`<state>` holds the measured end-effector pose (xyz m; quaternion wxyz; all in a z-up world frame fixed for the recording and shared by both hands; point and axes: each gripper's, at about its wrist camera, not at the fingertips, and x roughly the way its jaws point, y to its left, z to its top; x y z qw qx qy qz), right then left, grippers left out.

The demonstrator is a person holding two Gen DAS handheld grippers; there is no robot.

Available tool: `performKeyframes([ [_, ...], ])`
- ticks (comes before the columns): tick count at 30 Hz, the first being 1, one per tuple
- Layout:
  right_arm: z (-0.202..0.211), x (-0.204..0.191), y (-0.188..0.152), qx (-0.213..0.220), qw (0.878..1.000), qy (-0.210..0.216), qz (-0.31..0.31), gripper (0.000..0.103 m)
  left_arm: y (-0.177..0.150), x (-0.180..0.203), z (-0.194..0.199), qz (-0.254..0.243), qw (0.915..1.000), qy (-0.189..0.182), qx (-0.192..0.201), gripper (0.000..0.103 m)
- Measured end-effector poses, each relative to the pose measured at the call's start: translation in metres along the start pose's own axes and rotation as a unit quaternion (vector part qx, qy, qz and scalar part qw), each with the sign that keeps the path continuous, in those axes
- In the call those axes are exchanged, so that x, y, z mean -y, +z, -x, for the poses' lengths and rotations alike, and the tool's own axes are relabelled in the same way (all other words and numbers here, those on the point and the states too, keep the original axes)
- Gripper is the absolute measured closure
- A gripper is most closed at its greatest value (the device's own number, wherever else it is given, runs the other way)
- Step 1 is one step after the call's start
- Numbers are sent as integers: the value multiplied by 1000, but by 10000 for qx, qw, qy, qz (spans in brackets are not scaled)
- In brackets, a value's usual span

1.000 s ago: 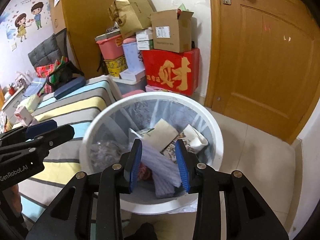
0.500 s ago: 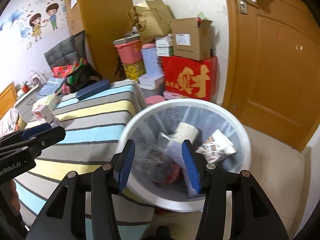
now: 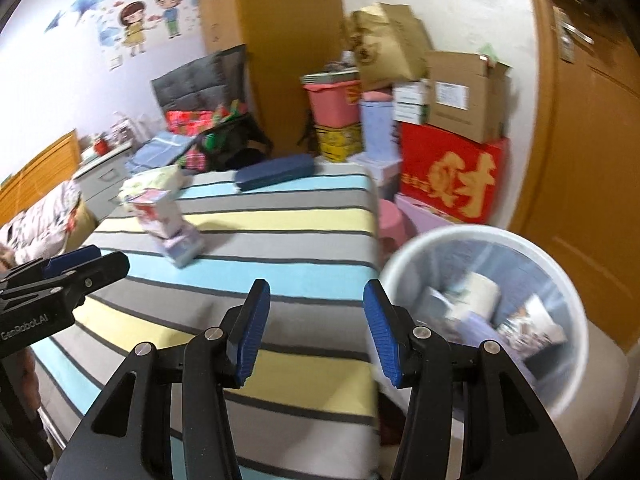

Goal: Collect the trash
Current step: 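Move both tools back to the stacked pink and purple cartons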

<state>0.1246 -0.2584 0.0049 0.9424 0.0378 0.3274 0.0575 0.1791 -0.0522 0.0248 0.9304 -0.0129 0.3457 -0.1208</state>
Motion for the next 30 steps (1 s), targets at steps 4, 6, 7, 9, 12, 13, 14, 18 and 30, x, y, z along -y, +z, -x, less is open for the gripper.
performKeyframes([
  [4, -11, -23, 5, -26, 9995, 197, 265, 53, 1, -28, 1, 131, 9997, 207, 17, 44],
  [6, -17, -31, 8, -48, 9987, 331, 377, 53, 0, -38, 1, 180, 9994, 282, 15, 44],
  [7, -21, -37, 10, -60, 9982, 397, 440, 53, 0, -45, 0, 219, 9991, 367, 18, 44],
  [9, -30, -48, 14, -126, 9965, 585, 579, 53, -1, -60, -2, 307, 9985, 447, -8, 44],
  [12, -41, -61, 19, -188, 9945, 751, 708, 53, -3, -79, -6, 426, 9978, 505, -67, 44],
  [13, -45, -65, 21, -214, 9936, 829, 740, 53, -4, -85, -7, 452, 9973, 580, -70, 44],
  [14, -49, -69, 24, -219, 9926, 931, 743, 52, -4, -90, -8, 452, 9971, 609, -72, 44],
  [18, -61, -81, 30, -256, 9890, 1273, 705, 47, -4, -107, -15, 507, 9965, 657, -135, 44],
  [30, -98, -108, 50, -228, 9795, 1734, 998, 42, 6, -135, -39, 581, 9960, 633, -258, 44],
])
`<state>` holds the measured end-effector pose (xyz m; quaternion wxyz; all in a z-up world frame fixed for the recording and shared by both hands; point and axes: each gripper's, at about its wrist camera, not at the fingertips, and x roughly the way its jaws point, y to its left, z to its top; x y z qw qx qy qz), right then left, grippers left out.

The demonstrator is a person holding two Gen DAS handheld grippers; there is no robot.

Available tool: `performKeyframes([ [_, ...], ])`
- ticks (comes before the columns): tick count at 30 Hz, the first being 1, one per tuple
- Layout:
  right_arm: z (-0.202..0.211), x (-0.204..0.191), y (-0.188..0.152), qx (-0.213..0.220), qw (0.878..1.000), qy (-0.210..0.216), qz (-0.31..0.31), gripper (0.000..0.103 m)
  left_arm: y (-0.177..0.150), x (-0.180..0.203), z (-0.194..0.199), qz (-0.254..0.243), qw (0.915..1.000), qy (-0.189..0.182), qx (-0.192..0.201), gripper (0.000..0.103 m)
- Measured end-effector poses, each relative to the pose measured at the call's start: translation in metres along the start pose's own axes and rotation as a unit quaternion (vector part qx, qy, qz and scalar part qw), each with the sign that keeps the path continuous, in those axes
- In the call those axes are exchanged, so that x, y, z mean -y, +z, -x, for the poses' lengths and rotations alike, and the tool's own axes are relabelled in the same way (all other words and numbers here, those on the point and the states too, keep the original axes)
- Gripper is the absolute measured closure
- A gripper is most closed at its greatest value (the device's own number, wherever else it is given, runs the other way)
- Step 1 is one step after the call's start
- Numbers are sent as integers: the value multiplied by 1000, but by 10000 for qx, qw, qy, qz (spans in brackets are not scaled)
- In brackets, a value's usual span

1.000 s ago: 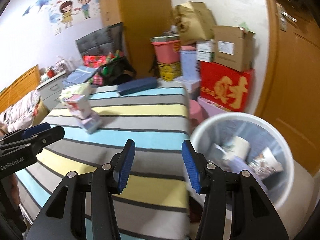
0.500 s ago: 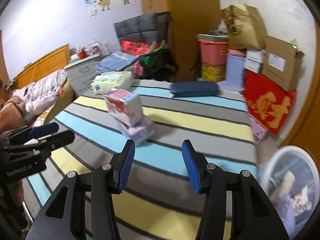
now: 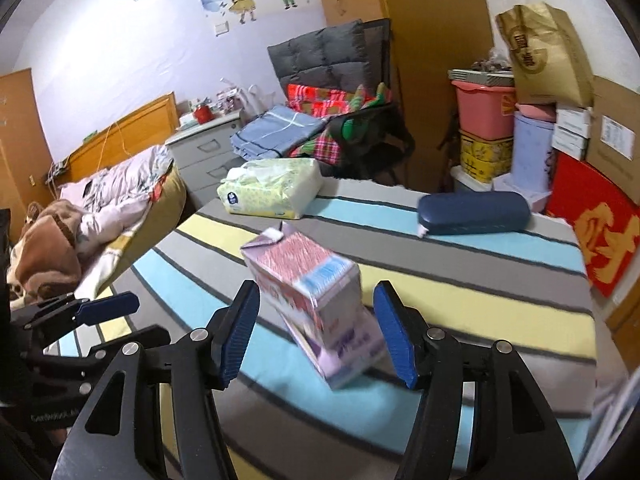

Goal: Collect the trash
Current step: 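Move both tools back to the stacked pink and purple cartons, then grasp the pink strawberry carton with the right tool while the left tool grasps the purple grape carton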

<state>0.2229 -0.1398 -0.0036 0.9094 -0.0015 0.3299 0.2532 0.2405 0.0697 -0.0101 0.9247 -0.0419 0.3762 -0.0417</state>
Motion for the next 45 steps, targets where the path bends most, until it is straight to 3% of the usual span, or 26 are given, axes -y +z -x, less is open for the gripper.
performKeyframes([
  [7, -17, -4, 7, -257, 9988, 26, 422, 42, 4, -8, -16, 45, 9999, -38, -98, 44],
  [11, -16, 3, 7, -315, 9992, 219, 79, 43, 6, -8, -22, 44, 9999, -49, -142, 44],
  [12, -13, 4, 7, -254, 9995, 165, 33, 46, 7, -9, -22, 78, 9998, -104, -147, 44],
  [14, -9, 6, 6, -181, 9998, 52, -34, 68, 8, -9, -24, 121, 9997, -152, -152, 44],
  [22, 10, 24, 4, 17, 9991, -244, -336, 68, 13, 15, -34, 71, 9991, -391, -164, 42],
  [24, 16, 34, 3, 51, 9977, -447, -514, 68, 14, 23, -36, 47, 9989, -441, -169, 34],
  [29, 26, 56, -5, 104, 9946, -717, -744, 68, 20, 50, -46, 32, 9979, -627, -178, 29],
  [31, 28, 63, -8, 81, 9932, -810, -827, 68, 23, 60, -55, -5, 9980, -587, -247, 24],
  [38, 40, 77, -13, 189, 9913, -912, -934, 68, 35, 85, -76, 114, 9997, -124, -183, 24],
  [42, 43, 87, -16, 235, 9900, -913, -1045, 68, 42, 89, -94, 337, 9988, 129, -330, 23],
  [45, 43, 89, -20, 230, 9902, -880, -1061, 68, 43, 97, -105, 235, 9984, 227, -452, 23],
])
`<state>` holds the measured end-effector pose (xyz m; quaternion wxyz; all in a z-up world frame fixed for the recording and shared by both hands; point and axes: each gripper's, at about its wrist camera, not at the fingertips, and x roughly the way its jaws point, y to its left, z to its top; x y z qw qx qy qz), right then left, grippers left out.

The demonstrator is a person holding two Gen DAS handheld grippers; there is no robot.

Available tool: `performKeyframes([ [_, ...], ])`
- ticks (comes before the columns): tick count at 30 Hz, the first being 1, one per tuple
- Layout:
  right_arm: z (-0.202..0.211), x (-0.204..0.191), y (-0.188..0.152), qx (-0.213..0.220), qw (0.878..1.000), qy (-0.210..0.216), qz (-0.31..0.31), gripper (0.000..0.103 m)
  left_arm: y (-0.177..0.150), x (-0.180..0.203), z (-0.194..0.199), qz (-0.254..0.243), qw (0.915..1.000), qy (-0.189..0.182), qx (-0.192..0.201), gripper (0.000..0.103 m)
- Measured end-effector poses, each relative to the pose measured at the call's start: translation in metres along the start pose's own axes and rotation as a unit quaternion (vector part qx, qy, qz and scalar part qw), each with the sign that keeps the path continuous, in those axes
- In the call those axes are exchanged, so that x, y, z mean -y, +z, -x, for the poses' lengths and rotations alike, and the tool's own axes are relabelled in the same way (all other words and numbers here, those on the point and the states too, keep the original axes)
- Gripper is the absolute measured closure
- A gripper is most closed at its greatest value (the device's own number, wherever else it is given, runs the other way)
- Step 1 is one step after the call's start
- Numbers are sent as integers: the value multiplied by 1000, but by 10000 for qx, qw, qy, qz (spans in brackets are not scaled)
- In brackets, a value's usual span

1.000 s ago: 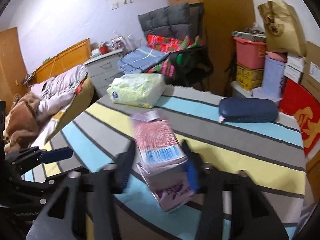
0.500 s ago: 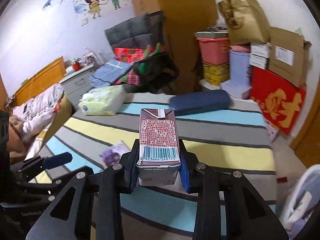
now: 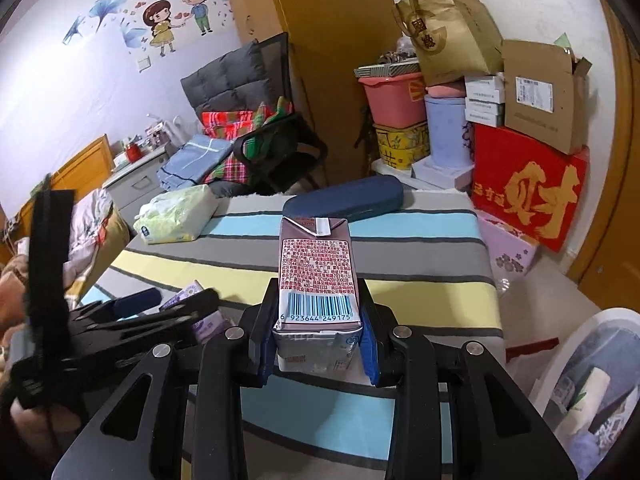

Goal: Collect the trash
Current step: 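Grasp the pink strawberry carton with the right tool while the left tool grasps the purple grape carton, then carry both cartons to the white bin and open both tools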

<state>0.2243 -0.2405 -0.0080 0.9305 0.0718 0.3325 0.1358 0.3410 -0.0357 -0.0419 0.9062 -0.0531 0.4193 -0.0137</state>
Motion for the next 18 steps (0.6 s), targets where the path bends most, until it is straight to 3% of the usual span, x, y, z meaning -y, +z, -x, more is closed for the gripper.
performKeyframes([
  [9, 5, 4, -3, 40, 10000, 69, -40, 68, -12, 12, -2, -527, 9984, -53, -216, 21],
  [14, 3, 2, -7, -1, 10000, 35, -14, 68, -21, -1, 7, -509, 9984, 17, -262, 21],
  [18, 7, 2, -8, -8, 10000, 38, -8, 68, -29, -11, 17, -352, 9984, -148, -412, 21],
])
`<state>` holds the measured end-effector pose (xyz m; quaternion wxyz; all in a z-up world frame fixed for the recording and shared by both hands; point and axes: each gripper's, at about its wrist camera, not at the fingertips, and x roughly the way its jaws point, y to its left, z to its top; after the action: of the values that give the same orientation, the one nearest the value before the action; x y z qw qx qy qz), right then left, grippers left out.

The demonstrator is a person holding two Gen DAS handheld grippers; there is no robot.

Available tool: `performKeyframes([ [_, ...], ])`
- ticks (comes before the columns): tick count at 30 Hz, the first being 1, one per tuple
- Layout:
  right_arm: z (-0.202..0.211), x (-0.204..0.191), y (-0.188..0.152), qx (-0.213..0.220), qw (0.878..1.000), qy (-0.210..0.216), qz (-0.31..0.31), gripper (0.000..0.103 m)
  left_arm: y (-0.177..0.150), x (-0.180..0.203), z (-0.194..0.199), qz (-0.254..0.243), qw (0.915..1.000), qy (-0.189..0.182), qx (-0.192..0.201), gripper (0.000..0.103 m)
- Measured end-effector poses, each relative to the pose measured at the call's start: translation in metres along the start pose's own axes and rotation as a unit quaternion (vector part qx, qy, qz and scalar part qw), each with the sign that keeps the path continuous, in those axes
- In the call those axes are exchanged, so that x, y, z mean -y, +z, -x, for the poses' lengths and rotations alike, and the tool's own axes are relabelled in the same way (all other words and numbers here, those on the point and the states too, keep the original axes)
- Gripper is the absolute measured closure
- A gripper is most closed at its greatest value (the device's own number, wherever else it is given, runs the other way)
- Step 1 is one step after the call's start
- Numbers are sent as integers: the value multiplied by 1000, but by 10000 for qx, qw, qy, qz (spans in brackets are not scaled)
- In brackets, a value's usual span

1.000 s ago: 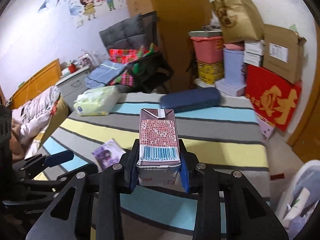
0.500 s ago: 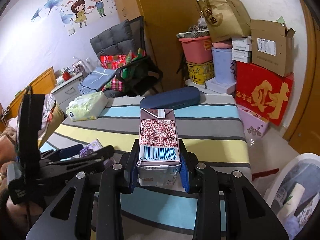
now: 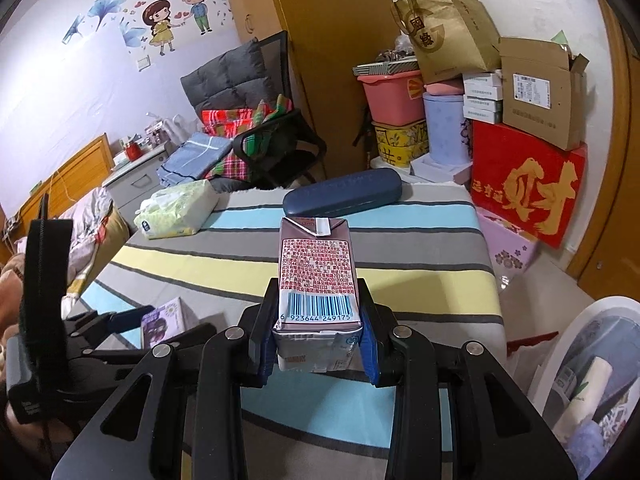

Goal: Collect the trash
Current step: 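Carry both cartons to the white bin and open both tools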

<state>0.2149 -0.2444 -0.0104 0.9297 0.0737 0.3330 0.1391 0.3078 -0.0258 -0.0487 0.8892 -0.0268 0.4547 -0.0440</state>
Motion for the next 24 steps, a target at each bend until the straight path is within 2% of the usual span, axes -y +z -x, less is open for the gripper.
performKeyframes([
  [3, 4, -2, 0, 46, 10000, 15, 20, 68, -4, -8, 9, 111, 9997, -179, 80, 21],
  [6, 4, -4, -3, 28, 10000, 29, 10, 68, -10, -15, 12, 342, 9991, -262, -15, 21],
  [9, 7, -6, -7, 4, 10000, 69, 1, 68, -14, -7, 12, 46, 10000, -23, 68, 19],
  [11, 10, -8, -7, 10, 10000, 65, 2, 68, -16, -7, 6, 155, 9998, -50, -101, 19],
  [14, 18, -11, -10, 57, 9999, 86, 27, 68, -24, -4, 3, 14, 9996, 256, -100, 19],
  [17, 23, -13, -11, 75, 9999, 65, 65, 68, -30, -10, 2, 151, 9997, 137, -129, 22],
  [19, 24, -13, -12, 66, 9999, 11, 78, 68, -30, -10, 5, 105, 9997, 211, 14, 23],
  [24, 30, -14, -15, 92, 9999, -17, 74, 68, -25, -2, 7, -89, 9994, 305, 164, 44],
])
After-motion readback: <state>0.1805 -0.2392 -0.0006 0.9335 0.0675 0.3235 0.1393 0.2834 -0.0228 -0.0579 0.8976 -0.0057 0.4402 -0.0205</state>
